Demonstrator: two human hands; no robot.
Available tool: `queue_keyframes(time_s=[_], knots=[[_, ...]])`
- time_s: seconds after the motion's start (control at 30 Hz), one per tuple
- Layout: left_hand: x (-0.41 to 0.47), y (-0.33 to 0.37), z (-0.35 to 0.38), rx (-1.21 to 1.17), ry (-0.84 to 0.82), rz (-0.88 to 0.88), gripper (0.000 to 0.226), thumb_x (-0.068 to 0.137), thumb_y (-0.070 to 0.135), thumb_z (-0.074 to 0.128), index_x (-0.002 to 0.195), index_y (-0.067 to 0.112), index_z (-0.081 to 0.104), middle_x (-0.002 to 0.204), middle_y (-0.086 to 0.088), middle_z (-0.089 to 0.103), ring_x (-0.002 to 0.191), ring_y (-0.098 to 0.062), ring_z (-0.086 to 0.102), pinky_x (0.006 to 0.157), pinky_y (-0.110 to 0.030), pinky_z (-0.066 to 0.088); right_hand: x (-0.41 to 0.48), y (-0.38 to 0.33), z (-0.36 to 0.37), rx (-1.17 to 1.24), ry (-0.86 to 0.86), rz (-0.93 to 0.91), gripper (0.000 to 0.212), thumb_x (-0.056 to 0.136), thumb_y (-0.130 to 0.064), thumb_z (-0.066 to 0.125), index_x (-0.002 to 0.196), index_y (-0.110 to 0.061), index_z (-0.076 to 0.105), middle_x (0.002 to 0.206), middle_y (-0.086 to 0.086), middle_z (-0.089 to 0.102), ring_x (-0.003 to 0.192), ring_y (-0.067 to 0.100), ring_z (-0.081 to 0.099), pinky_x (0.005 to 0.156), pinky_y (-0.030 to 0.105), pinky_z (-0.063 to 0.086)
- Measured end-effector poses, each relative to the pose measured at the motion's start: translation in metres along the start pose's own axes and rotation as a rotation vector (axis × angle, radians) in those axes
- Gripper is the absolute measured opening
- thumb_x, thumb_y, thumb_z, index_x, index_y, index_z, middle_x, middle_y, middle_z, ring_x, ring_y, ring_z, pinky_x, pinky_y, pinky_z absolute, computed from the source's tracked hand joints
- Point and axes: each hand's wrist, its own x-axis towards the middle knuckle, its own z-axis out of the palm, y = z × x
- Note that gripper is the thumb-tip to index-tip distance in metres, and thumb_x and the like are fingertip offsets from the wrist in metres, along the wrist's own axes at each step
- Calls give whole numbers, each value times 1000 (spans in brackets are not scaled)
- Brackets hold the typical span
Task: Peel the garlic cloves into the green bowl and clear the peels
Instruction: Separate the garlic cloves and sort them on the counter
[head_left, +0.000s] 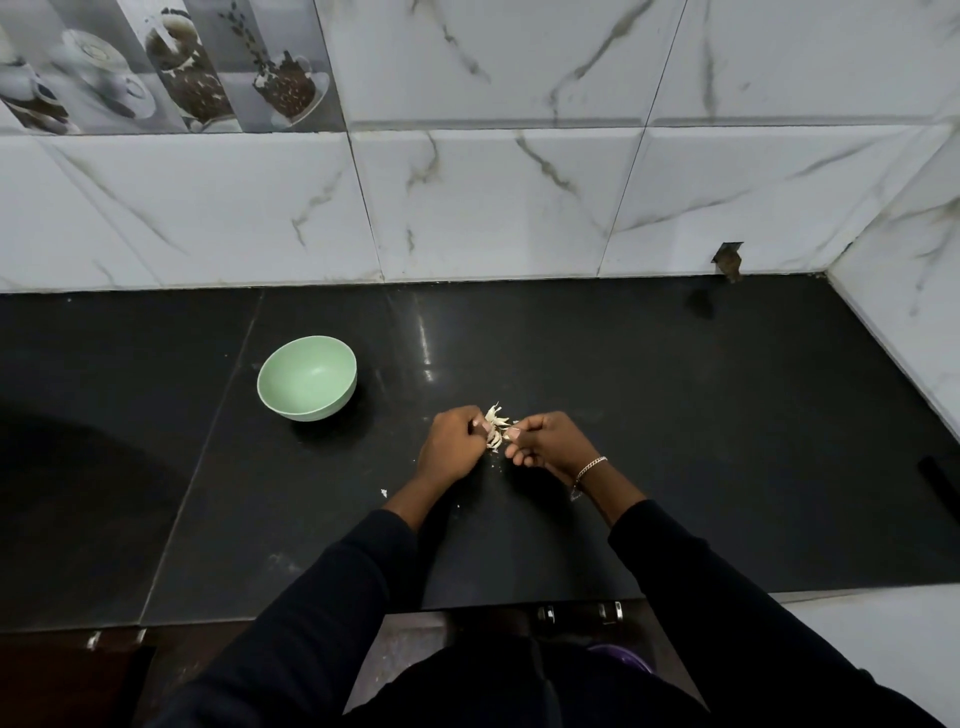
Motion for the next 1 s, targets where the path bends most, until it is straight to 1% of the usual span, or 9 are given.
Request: queue_keyframes(time_s=[0.1,0.2,0.3,0.47,0.63,0.7,0.77,0.83,1.0], knots=[[3,-5,0,69,-9,25,3,84,20,66,82,19,67,84,2,60,79,-16,58,71,-29,44,2,3,0,-37,26,-14,13,96,0,60,102,11,64,71,16,69,50,13,64,49,18,51],[2,-2,-1,-33,-86,40,27,81,14,73,107,22,73,90,5,68,83,-12,65,79,-24,50,6,5,3,-82,77,-27,18,94,-1,64,103,15,63,69,17,69,48,14,65,48,20,53],[2,4,3,-193,-157,-9,12,84,25,79,93,16,78,72,-1,75,65,-12,72,66,-24,56,8,8,7,-166,145,-89,13,90,-7,71,89,5,67,69,18,69,47,14,65,47,22,54],[-1,15,8,-458,-153,-237,10,91,1,69,93,-7,73,69,-13,70,51,-5,66,51,-14,50,5,10,12,-254,208,-163,16,86,-8,75,84,5,67,66,17,69,44,13,63,44,21,51],[3,7,9,-319,-45,-330,17,94,5,66,81,-3,71,63,-9,67,41,-6,61,46,-20,52,4,13,6,-128,145,-121,7,91,-2,69,88,4,67,67,17,67,45,13,63,46,21,52],[1,3,8,-219,-16,-287,19,92,10,67,79,-3,70,65,-12,70,43,-10,64,54,-26,56,4,13,3,-90,140,-95,11,96,0,62,96,10,65,67,17,67,47,14,65,48,21,54],[-2,3,7,-232,-55,-209,9,90,2,65,87,0,72,74,-12,74,52,-14,70,61,-30,60,2,11,2,-59,131,-77,12,98,0,58,99,12,63,68,16,68,50,15,67,50,22,55],[-6,4,7,-236,-122,-127,16,86,-3,65,96,5,74,75,-8,74,59,-18,73,65,-32,63,2,11,1,-36,103,-67,12,99,0,56,96,10,63,71,17,70,54,17,69,53,22,57],[-10,9,3,-42,-131,36,17,84,10,65,80,22,77,62,6,71,56,-3,68,61,-23,57,1,13,3,-37,56,-27,20,95,0,59,104,17,60,83,25,72,63,23,71,56,23,56]])
